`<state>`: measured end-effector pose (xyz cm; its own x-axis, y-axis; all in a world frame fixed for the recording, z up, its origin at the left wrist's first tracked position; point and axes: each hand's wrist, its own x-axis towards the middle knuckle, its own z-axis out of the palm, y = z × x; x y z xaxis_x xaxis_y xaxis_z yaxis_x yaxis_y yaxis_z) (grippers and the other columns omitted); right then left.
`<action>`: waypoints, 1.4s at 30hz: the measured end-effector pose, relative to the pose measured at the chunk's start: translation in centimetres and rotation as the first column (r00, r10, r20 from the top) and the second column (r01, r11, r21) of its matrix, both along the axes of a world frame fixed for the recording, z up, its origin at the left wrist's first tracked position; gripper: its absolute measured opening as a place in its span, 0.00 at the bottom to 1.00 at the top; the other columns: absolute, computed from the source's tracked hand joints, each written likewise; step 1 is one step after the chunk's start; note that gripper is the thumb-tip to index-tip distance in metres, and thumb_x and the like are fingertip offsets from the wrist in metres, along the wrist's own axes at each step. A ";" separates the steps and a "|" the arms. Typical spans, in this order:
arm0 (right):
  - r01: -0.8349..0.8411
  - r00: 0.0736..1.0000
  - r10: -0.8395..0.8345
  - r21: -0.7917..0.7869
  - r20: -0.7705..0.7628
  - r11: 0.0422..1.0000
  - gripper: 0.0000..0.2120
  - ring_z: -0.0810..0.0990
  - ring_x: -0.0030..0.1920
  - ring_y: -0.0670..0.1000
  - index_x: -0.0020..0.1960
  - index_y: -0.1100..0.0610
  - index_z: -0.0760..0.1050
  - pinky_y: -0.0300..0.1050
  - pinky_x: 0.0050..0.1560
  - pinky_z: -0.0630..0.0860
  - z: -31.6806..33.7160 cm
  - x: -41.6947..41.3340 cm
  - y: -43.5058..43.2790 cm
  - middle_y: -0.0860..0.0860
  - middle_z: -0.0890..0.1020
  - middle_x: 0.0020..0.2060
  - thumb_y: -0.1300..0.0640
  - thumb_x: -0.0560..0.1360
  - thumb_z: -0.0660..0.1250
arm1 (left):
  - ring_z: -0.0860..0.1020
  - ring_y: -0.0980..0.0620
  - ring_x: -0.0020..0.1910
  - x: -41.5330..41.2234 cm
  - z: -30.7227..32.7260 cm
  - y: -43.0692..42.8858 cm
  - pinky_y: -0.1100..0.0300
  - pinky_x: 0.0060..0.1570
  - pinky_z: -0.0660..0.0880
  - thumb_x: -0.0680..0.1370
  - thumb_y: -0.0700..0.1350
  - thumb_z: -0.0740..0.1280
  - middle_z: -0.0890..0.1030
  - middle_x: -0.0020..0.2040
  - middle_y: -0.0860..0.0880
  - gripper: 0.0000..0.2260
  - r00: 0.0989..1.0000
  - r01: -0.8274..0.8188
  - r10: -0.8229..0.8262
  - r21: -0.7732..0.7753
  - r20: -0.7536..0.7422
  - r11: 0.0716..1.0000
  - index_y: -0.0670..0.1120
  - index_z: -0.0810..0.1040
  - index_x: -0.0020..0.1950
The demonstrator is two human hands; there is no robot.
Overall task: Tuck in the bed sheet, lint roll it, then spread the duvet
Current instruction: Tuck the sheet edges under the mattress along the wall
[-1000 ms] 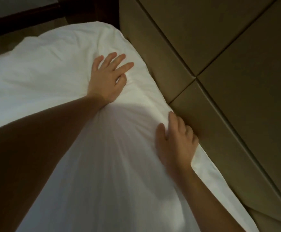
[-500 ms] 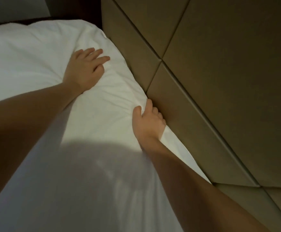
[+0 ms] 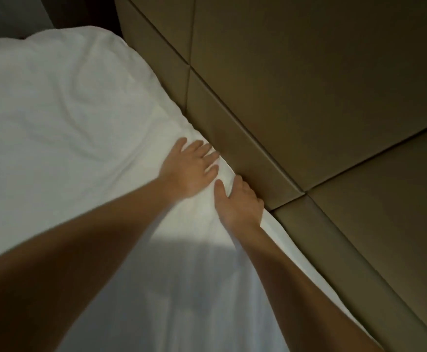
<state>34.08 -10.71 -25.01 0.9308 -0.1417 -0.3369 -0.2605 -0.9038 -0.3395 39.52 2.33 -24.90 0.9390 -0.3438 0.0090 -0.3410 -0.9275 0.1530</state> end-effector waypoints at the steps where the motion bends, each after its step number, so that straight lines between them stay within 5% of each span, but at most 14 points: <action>1: 0.013 0.999 -0.013 0.001 -0.032 1.000 0.28 0.67 0.67 0.56 0.71 0.57 0.62 0.52 0.65 0.59 0.0 0.5 0.0 0.54 0.69 0.68 0.40 0.79 0.49 | 0.61 0.48 0.72 -0.1 -0.6 -1.1 0.46 0.69 0.51 0.79 0.54 0.44 0.67 0.72 0.50 0.25 0.999 -0.014 0.018 0.084 -0.044 0.996 0.50 0.66 0.72; 6: 0.002 0.995 0.004 0.063 -0.101 0.998 0.26 0.69 0.65 0.57 0.69 0.56 0.64 0.51 0.63 0.63 -0.5 1.4 -0.9 0.55 0.71 0.66 0.41 0.79 0.49 | 0.60 0.48 0.71 1.6 -0.8 -2.4 0.42 0.69 0.51 0.80 0.54 0.46 0.72 0.65 0.49 0.21 0.991 -0.044 0.076 0.274 -0.108 0.961 0.49 0.73 0.62; 10: -0.028 0.963 0.006 0.076 0.270 0.997 0.26 0.74 0.61 0.57 0.66 0.60 0.71 0.47 0.62 0.61 -0.4 -3.4 -1.2 0.56 0.77 0.60 0.47 0.76 0.49 | 0.58 0.45 0.73 0.4 0.1 -4.6 0.45 0.72 0.48 0.82 0.52 0.44 0.67 0.71 0.45 0.23 0.976 -0.139 0.195 0.409 -0.098 0.902 0.44 0.65 0.71; 13: 0.159 0.891 -0.154 0.025 0.427 0.987 0.21 0.80 0.50 0.58 0.54 0.62 0.79 0.48 0.55 0.69 0.0 -7.9 -3.0 0.56 0.82 0.48 0.53 0.71 0.53 | 0.66 0.42 0.66 -3.0 0.7 -7.1 0.51 0.67 0.57 0.81 0.49 0.49 0.70 0.67 0.42 0.22 0.987 -0.138 0.155 0.301 -0.032 0.944 0.40 0.68 0.69; 16: 0.246 0.930 -0.205 -0.100 0.303 0.964 0.26 0.78 0.54 0.60 0.59 0.62 0.77 0.53 0.58 0.68 0.2 -10.8 -5.8 0.57 0.81 0.53 0.49 0.73 0.49 | 0.77 0.43 0.47 -8.0 0.7 -10.0 0.54 0.51 0.64 0.73 0.48 0.53 0.80 0.43 0.43 0.19 0.979 0.203 -0.201 0.072 -0.028 0.977 0.41 0.81 0.45; 19: 0.142 0.980 -0.122 -0.126 0.154 0.982 0.29 0.71 0.64 0.53 0.69 0.57 0.68 0.50 0.65 0.59 0.0 -12.0 -9.1 0.52 0.75 0.64 0.45 0.77 0.42 | 0.73 0.46 0.58 -10.5 0.7 -12.7 0.55 0.60 0.61 0.73 0.54 0.41 0.78 0.53 0.46 0.30 0.974 0.199 -0.194 0.037 -0.115 0.979 0.44 0.78 0.56; 24: 0.069 0.997 -0.069 0.004 -0.046 0.998 0.20 0.68 0.66 0.54 0.68 0.54 0.65 0.50 0.64 0.59 0.5 -10.1 -11.0 0.52 0.71 0.66 0.48 0.82 0.46 | 0.70 0.48 0.61 -8.6 1.1 -14.6 0.51 0.63 0.59 0.81 0.54 0.46 0.76 0.57 0.47 0.22 0.977 0.125 -0.077 0.242 -0.196 0.962 0.47 0.77 0.59; 28: 0.011 0.993 -0.010 -0.006 0.120 1.000 0.22 0.66 0.68 0.52 0.72 0.56 0.62 0.48 0.67 0.58 0.7 -13.5 -12.0 0.51 0.69 0.69 0.49 0.81 0.49 | 0.67 0.47 0.66 -11.4 1.1 -15.3 0.51 0.66 0.58 0.80 0.49 0.48 0.74 0.63 0.46 0.20 0.994 0.043 -0.023 0.188 -0.109 0.981 0.44 0.73 0.62; 31: 0.193 0.945 -0.162 -0.086 0.283 0.977 0.24 0.79 0.53 0.59 0.59 0.62 0.76 0.52 0.55 0.72 0.9 -18.7 -14.4 0.57 0.81 0.53 0.50 0.74 0.50 | 0.76 0.45 0.54 -15.9 1.3 -16.3 0.54 0.55 0.63 0.73 0.48 0.48 0.80 0.49 0.46 0.21 0.965 0.260 -0.255 -0.096 0.054 0.961 0.44 0.79 0.50; 33: 0.316 0.918 -0.261 -0.153 0.298 0.936 0.24 0.80 0.48 0.60 0.55 0.63 0.79 0.52 0.52 0.74 1.0 -21.7 -17.0 0.58 0.82 0.48 0.50 0.73 0.51 | 0.76 0.45 0.55 -19.1 1.6 -19.1 0.55 0.56 0.63 0.73 0.48 0.49 0.80 0.49 0.47 0.21 0.927 0.371 -0.374 -0.192 0.021 0.909 0.45 0.80 0.50; 36: 0.268 0.961 -0.251 -0.166 0.117 0.949 0.25 0.72 0.63 0.55 0.67 0.57 0.71 0.50 0.64 0.63 0.6 -23.9 -20.3 0.53 0.77 0.61 0.48 0.78 0.45 | 0.63 0.48 0.69 -22.5 1.1 -24.0 0.50 0.68 0.53 0.80 0.51 0.47 0.71 0.66 0.49 0.21 0.928 0.303 -0.302 -0.032 -0.217 0.953 0.50 0.71 0.67; 42: 0.173 0.984 -0.174 -0.004 -0.040 0.985 0.17 0.71 0.63 0.54 0.63 0.54 0.69 0.46 0.60 0.63 0.3 -22.5 -23.0 0.52 0.75 0.62 0.54 0.82 0.45 | 0.66 0.45 0.66 -21.4 1.4 -28.0 0.46 0.67 0.55 0.81 0.53 0.46 0.73 0.64 0.47 0.21 0.935 0.268 -0.173 0.298 -0.309 0.916 0.49 0.71 0.66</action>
